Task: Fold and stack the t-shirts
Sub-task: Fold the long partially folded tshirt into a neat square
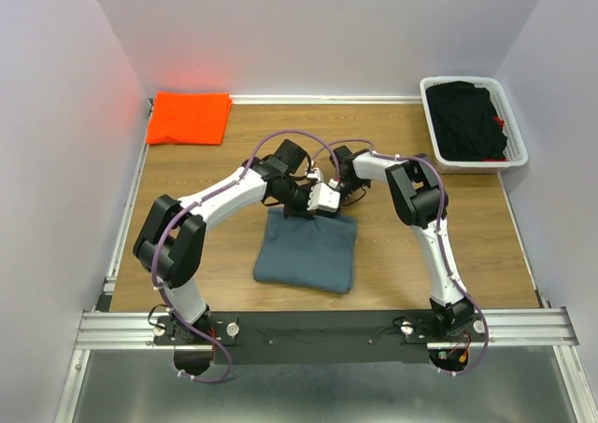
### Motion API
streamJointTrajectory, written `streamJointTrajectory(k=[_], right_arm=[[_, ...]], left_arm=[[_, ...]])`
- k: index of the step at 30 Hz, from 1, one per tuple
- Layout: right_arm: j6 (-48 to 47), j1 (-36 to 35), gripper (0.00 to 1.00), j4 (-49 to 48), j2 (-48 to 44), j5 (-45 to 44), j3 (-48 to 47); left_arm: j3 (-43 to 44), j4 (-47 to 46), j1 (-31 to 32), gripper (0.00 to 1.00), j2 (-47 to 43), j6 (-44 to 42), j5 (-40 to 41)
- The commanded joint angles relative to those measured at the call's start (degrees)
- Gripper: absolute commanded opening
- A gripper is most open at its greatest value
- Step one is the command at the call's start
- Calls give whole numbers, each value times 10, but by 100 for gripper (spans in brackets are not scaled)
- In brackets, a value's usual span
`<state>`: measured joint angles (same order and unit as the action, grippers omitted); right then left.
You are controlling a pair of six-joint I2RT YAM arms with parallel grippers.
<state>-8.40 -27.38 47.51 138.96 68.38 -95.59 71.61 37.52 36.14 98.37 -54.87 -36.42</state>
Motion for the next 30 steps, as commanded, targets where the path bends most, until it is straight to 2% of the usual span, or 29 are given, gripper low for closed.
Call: streamJointTrajectory(k=[1,11,22,30], right_arm=[[-25,-8,14,-9,21,-3,15],[-28,-8,14,-8,25,10,15],[-27,-8,14,-7,22,5,12],[-12,-9,17,-7,-4,-66,-18]], left_arm=[[37,-16,-2,0,2,-16,25],[60,-23,-16,0,32,-35,33],[20,-105,-19,0,37,-15,49],[-27,-134,-19,0,17,-23,71]])
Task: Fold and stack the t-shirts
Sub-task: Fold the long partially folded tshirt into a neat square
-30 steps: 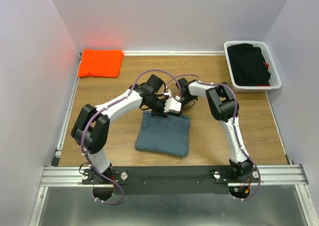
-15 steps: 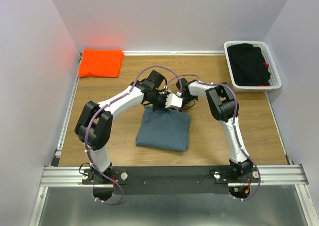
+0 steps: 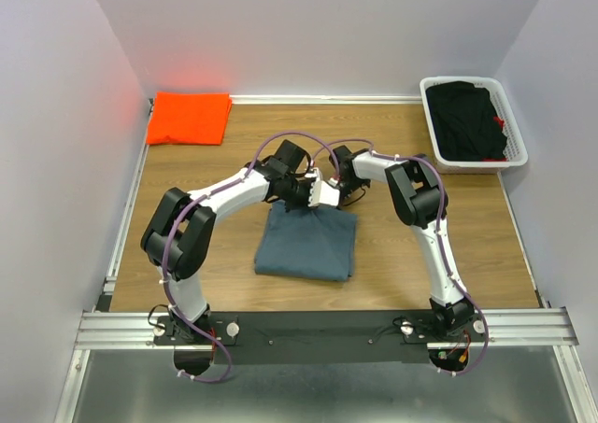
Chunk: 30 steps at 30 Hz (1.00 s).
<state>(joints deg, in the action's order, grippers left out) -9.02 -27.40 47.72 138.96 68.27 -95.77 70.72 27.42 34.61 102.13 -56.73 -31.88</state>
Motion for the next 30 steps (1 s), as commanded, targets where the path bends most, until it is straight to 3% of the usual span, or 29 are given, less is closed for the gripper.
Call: streamJointTrajectory(k=[1,5,8,12,17,21,24,26,30], right_arm=[[-4,-8,18,-8,-6,-73,-21],[8,-8,22,-6,-32,-140,-52],[18,-7,33,-4,-50,-180,-68],[27,-7,37,1,-70,-216,-98],[30,-7,48,8,-80,-248,-127],[31,-7,50,11,-84,-289,-157],[32,1,51,11,-101,-318,-178],[26,17,56,14,-123,-327,-177],[-1,56,68,27,-165,-330,-153]], left_arm=[[-22,-35,-3,0,-25,-3,27],[-35,-32,-3,6,-47,-4,27],[-41,-19,-3,23,-73,-6,24],[-45,6,-3,40,-109,-5,22],[-53,29,-4,43,-156,12,14],[-61,50,-9,44,-167,34,2],[-58,59,-44,46,-158,52,-31],[-32,86,-95,52,-139,53,-70],[17,134,-165,53,-88,59,-119]])
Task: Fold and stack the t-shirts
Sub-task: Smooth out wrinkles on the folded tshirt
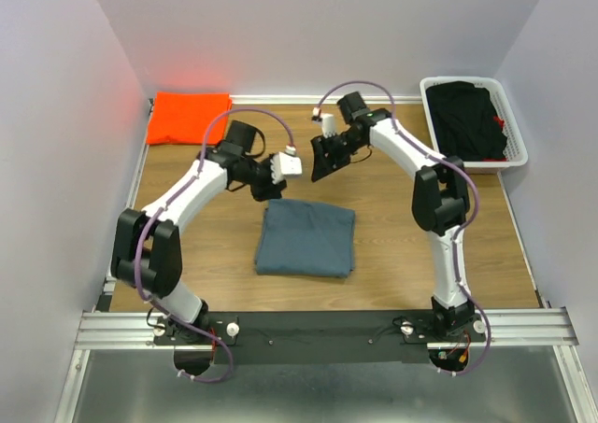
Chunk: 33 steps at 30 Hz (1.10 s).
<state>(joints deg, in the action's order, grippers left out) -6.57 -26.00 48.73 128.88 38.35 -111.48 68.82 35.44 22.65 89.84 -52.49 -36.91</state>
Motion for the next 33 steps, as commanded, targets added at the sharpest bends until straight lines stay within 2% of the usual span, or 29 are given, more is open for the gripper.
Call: streamJointTrajectory(k=[1,5,7,11,20,25,27,32,33], right_arm=[[-40,49,70,26,-72,-28,26],[-82,66,71,55,-101,-11,93],[-99,65,71,65,-113,-9,128],[-117,66,71,69,-119,-25,169],[-142,66,71,81,-109,-21,202],[-147,65,70,88,-103,-4,208],[-151,66,68,91,-101,-2,210],[-157,65,61,89,-94,16,229],[-158,65,58,89,-93,19,231]], left_arm=[[44,68,-52,53,45,15,-76],[73,88,-76,54,107,25,-108],[79,89,-84,60,128,36,-114],[84,73,-97,61,162,61,-115],[83,46,-100,62,193,82,-97],[85,56,-101,56,212,82,-127],[84,57,-102,53,217,82,-135],[81,64,-104,28,209,86,-147],[82,66,-105,20,205,87,-147]])
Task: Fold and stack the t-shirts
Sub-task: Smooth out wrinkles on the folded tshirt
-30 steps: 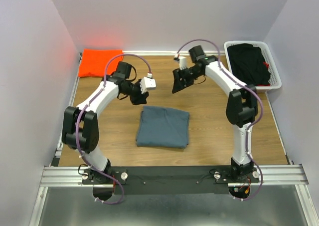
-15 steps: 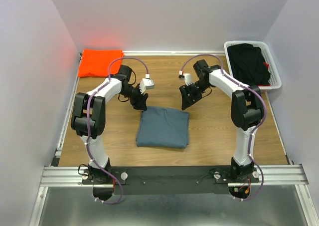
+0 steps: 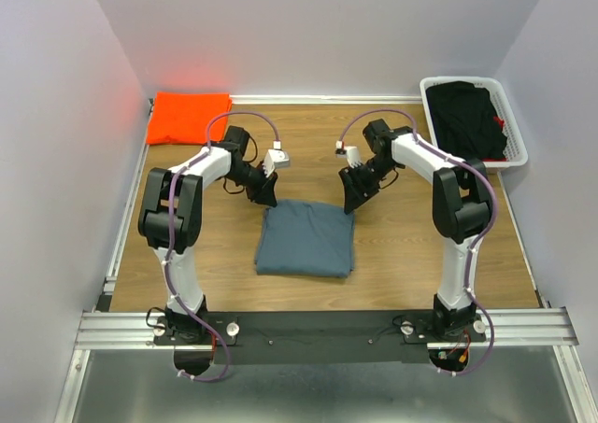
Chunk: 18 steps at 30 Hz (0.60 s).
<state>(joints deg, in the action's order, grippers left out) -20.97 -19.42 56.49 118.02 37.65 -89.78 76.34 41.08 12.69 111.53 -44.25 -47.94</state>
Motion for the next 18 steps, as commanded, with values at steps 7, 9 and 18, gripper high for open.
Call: streamJointTrajectory(k=[7,9,18], right_arm=[[-25,-1,36,9,19,25,21],[-25,-1,17,7,20,28,20],[1,-1,1,7,-14,27,2]], left_arm=[[-10,18,-6,0,-51,21,-2],[-23,15,-6,0,-42,26,20],[-50,-71,-6,0,27,81,127]])
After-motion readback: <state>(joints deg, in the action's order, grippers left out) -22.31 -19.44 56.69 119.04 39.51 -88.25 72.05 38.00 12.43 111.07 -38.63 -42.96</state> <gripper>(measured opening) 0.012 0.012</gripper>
